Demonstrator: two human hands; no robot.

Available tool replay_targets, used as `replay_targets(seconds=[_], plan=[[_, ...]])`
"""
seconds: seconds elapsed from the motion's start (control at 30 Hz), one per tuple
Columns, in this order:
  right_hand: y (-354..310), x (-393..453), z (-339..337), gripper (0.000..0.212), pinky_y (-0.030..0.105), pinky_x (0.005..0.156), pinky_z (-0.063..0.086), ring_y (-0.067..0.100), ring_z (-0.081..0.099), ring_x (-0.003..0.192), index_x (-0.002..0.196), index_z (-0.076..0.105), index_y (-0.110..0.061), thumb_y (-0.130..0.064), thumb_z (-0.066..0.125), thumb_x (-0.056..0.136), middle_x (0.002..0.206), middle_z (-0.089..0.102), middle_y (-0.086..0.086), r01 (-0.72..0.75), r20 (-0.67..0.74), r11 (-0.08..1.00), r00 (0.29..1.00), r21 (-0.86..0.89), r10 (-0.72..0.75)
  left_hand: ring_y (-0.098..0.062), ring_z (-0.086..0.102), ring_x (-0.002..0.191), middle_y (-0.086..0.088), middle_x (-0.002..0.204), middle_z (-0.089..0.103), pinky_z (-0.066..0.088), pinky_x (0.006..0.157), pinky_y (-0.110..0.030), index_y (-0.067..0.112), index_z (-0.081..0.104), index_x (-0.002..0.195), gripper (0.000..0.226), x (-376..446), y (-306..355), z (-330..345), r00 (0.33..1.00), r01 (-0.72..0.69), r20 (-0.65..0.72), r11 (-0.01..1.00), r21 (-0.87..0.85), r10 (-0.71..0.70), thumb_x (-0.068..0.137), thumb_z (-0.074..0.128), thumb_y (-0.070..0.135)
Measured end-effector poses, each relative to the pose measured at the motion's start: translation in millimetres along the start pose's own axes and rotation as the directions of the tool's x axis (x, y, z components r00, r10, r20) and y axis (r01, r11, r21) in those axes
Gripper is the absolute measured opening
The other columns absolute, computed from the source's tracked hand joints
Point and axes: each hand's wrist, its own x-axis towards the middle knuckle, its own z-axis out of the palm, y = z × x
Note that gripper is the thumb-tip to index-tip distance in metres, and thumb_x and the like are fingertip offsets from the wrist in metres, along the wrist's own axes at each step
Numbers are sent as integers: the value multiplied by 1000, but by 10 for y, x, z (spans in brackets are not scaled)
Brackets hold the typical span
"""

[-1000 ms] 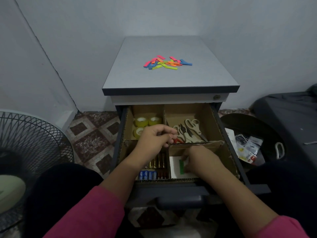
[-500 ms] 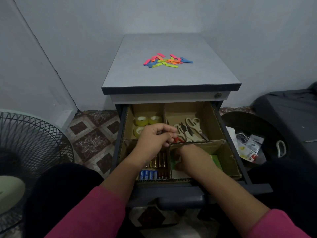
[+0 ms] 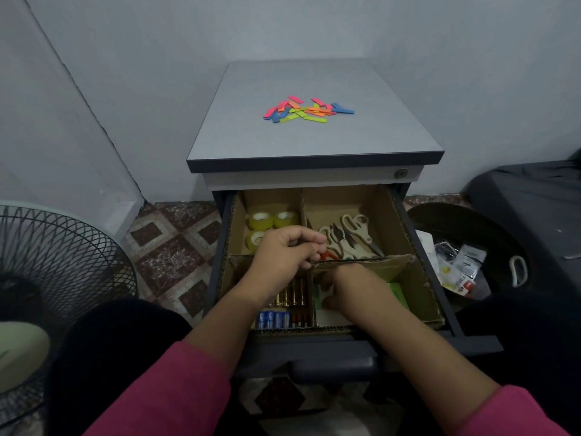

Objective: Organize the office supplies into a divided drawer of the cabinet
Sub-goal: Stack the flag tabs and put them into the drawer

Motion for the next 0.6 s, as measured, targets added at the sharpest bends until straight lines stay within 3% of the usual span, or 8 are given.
replay_targets(seconds=[0.07,0.17,0.3,0.47,0.6], plan=[[50,-27,-31,15,32,79,53,20,63,92,97,69,-25,-27,66,82,97,65,0,-42,-23,999,999,6,42,-11,64,75,-2,82,73,51,63,-19,15,71,89,23,-10,9,-1,1000,0,4,1000,1,0,90,57,-4],[241,-110,-147,14,29,70,48,21,58,78,98,67,-17,-14,56,89,82,57,1,-232,-55,972,972,-36,229,-10,64,75,-1,82,73,51,63,-19,15,71,89,22,-21,15,-16,1000,2,6,1000,8,-2,90,57,-2],[481,-199,-228,17,34,77,51,26,64,93,98,62,-9,-7,48,89,97,63,8,-379,-70,923,925,-65,375,-9,65,75,-2,83,73,52,64,-19,17,71,89,22,-17,15,-19,1000,15,9,1000,2,-15,91,58,-1],[464,-186,-188,9,34,77,51,26,64,95,89,60,-10,-9,51,88,99,64,8,-375,-10,925,927,-66,375,-10,64,75,-3,84,73,51,64,-18,15,71,91,21,-33,28,-9,1000,22,16,1000,7,-22,91,57,-1],[445,-175,-171,15,36,81,52,27,63,98,98,62,-8,-10,50,89,103,64,8,-378,12,924,925,-49,379,-9,64,75,-2,84,73,51,65,-19,15,71,92,21,-45,37,-21,1000,21,14,1000,7,-21,91,57,-1]])
